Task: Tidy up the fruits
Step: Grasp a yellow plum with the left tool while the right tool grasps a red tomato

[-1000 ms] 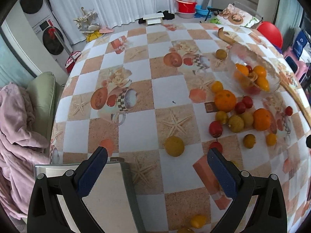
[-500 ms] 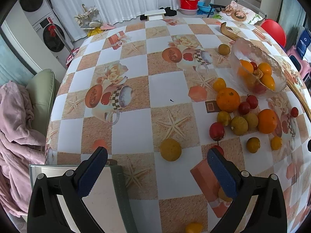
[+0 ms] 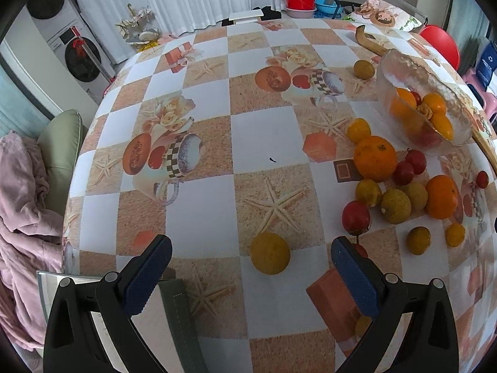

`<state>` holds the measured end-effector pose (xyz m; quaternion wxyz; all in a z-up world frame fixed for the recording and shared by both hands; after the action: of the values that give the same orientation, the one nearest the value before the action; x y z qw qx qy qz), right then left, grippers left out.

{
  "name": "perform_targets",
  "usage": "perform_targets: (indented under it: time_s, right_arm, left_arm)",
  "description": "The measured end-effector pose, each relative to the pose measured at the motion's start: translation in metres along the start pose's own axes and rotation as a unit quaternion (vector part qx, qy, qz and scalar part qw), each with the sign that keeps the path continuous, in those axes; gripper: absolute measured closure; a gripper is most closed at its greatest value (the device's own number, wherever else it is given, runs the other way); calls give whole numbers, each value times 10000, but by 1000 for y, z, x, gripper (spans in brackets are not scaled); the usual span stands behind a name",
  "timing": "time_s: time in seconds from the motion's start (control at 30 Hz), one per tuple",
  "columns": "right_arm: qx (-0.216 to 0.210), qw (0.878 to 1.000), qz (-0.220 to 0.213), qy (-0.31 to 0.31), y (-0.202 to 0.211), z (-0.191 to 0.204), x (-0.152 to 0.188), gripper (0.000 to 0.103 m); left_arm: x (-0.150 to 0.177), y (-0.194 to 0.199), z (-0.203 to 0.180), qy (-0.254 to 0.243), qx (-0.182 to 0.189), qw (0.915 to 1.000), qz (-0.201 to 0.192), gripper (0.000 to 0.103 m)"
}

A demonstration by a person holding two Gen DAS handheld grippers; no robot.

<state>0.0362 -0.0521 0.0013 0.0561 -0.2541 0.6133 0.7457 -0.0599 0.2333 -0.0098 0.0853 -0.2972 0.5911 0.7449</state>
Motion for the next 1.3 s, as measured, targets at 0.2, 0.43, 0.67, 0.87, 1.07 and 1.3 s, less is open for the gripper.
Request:
perform_targets:
  time_s: [0.2, 0.43, 0.67, 0.87, 1.07, 1.3]
  right_arm:
    - [113, 9997, -82, 179, -14, 3, -10, 0]
    - [225, 9991, -180, 306, -31, 6, -25, 2]
    - [379, 9974, -217, 580, -40, 17, -29, 25]
    - [121, 9962, -294, 805, -34, 26, -32, 80]
    - [-498, 9977, -250, 382, -20, 17, -28, 80]
    - [-924, 9951, -192, 285, 2, 20, -19, 80]
  left_arm:
    - [1, -10, -1, 70, 48, 9999, 77, 0]
    - [0, -16, -2, 198, 162, 9996, 122, 10]
    - [0, -11, -8, 314, 468, 9983, 122, 34]
    - [-1, -4, -15, 374, 660, 9971, 47, 78]
    - [2, 4, -15, 567, 795, 9952, 65, 78]
    - [5, 36, -12, 760, 785, 9940, -92, 78]
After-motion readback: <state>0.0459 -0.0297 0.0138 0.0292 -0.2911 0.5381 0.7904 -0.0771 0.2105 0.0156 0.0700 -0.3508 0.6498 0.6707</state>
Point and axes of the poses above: each gripper's, at about its wrist camera, not at the fingertips, and y roughly against the way its jaws point, z to its left, x to its underside, the point moved 3 cm from there along -y, roughly the way its jaws point, and after that the axes turned 11 degrees about -z, right-handed, at the moved point
